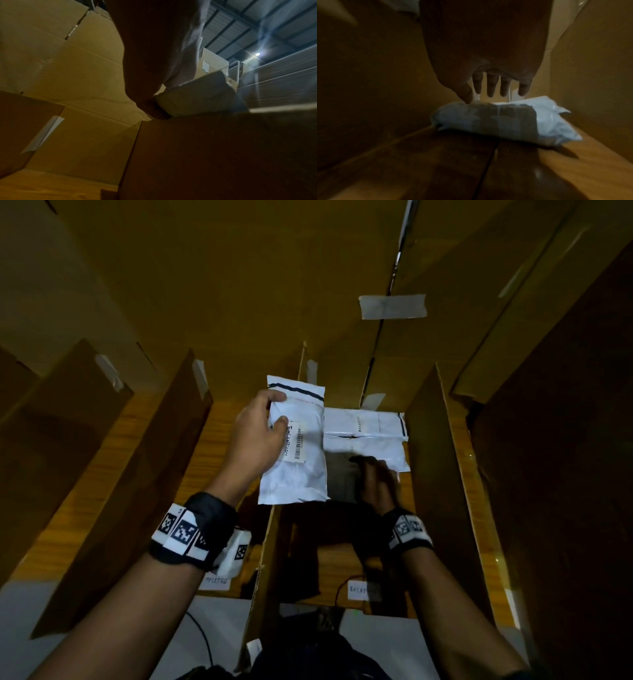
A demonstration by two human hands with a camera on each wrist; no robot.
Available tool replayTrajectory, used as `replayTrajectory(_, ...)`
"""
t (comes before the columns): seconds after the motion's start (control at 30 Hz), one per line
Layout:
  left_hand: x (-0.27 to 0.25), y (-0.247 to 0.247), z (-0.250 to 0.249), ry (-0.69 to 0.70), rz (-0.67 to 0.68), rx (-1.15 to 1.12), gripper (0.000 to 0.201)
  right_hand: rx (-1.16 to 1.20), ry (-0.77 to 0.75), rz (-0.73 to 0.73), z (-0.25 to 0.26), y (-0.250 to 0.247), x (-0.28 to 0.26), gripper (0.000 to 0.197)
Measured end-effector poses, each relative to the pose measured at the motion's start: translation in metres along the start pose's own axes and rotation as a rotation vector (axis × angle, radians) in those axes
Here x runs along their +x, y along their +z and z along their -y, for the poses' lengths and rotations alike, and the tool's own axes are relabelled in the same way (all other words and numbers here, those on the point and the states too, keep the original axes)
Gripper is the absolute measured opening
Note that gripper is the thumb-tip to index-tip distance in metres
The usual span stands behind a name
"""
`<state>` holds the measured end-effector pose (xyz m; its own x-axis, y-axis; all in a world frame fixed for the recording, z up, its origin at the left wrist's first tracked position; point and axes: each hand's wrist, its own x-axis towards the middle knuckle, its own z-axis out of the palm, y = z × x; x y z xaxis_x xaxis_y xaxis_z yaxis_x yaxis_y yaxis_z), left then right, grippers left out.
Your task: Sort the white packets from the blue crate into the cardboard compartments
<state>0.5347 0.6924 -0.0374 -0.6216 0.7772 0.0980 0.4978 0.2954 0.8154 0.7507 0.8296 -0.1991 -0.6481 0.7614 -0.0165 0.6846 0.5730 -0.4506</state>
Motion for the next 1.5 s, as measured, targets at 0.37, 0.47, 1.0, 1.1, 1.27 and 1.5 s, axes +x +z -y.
replayTrajectory(0.37, 0.0, -0.004, 0.002, 0.0, 0.029, -0.032, 0.036, -0.338, 0.011, 0.402, 0.016, 0.032, -0.043, 0.093)
replayTrajectory(0.47, -0.004, -0.009, -0.001, -0.011, 0.043, -0.087, 0.035, -0.137, 0.044, 0.302, 0.027, 0.009, -0.04, 0.075)
replayTrajectory(1.0, -0.014, 0.01, -0.036, 0.067, 0.101, -0.257, 0.032, 0.339, 0.038, -0.118, 0.129, -0.113, -0.046, 0.134)
replayTrajectory(1.1, -0.011, 0.009, -0.032, 0.018, 0.148, -0.311, 0.028, 0.276, 0.039, -0.156, 0.117, -0.106, -0.033, 0.127)
replayTrajectory(1.27, -0.003, 0.01, -0.029, 0.031, 0.159, -0.302, 0.03, 0.256, 0.058, -0.169, 0.103, -0.104, -0.013, 0.116)
replayTrajectory(1.5, 0.01, 0.008, -0.024, 0.285, 0.201, 0.215, 0.053, 0.017, 0.097, -0.104, 0.06, -0.108, 0.042, 0.105)
